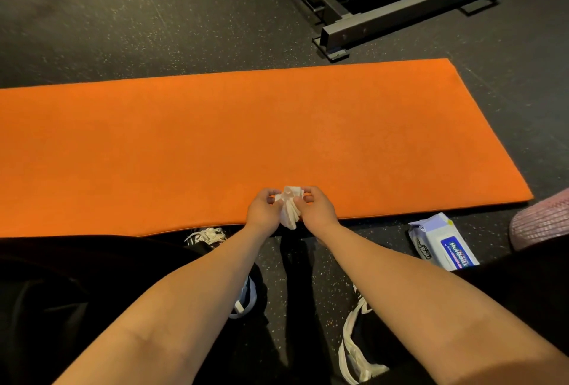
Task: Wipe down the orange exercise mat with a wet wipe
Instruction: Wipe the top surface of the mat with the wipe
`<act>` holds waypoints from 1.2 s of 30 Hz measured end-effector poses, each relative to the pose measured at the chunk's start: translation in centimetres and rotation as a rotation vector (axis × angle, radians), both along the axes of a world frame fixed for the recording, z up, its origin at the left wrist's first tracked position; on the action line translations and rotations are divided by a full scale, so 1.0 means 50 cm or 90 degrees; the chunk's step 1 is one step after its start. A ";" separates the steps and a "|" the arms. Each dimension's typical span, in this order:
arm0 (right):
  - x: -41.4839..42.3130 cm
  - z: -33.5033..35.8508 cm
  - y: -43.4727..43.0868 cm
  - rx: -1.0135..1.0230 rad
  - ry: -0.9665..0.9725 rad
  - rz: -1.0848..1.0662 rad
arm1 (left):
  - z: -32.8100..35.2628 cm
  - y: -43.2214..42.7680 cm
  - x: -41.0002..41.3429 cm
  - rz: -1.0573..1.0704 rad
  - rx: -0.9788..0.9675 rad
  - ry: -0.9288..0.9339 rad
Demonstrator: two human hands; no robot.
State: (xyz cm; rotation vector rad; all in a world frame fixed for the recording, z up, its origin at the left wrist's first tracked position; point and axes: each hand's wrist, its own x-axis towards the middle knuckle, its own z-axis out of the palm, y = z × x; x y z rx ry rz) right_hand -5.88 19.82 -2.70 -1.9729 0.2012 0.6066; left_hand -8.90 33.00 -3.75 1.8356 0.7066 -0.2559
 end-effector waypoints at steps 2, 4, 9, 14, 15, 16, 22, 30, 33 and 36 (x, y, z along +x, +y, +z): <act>0.001 -0.002 -0.001 0.020 0.002 0.013 | -0.002 -0.003 0.001 0.023 -0.004 -0.009; 0.003 -0.007 -0.004 -0.008 0.005 0.030 | -0.004 -0.003 0.001 0.037 0.001 -0.013; -0.005 -0.016 -0.003 -0.044 0.008 0.008 | -0.012 -0.006 0.000 0.051 0.015 -0.002; 0.000 -0.019 -0.005 -0.045 0.002 -0.040 | -0.022 -0.001 0.007 0.091 0.002 0.021; 0.002 -0.018 -0.006 -0.053 0.006 -0.038 | -0.021 -0.001 0.008 0.091 -0.002 0.023; 0.003 -0.015 -0.007 -0.059 0.004 -0.033 | -0.018 -0.003 0.008 0.082 -0.010 0.023; -0.003 -0.020 -0.002 -0.037 -0.005 -0.045 | -0.008 -0.013 0.005 0.043 -0.068 0.023; 0.009 -0.017 -0.008 -0.051 -0.013 -0.103 | -0.020 -0.002 0.014 0.149 -0.070 0.024; 0.009 -0.021 -0.001 -0.023 -0.003 -0.112 | -0.015 -0.010 0.017 0.162 -0.089 0.027; 0.010 -0.024 -0.001 0.001 0.002 -0.133 | -0.013 -0.012 0.017 0.126 -0.143 0.032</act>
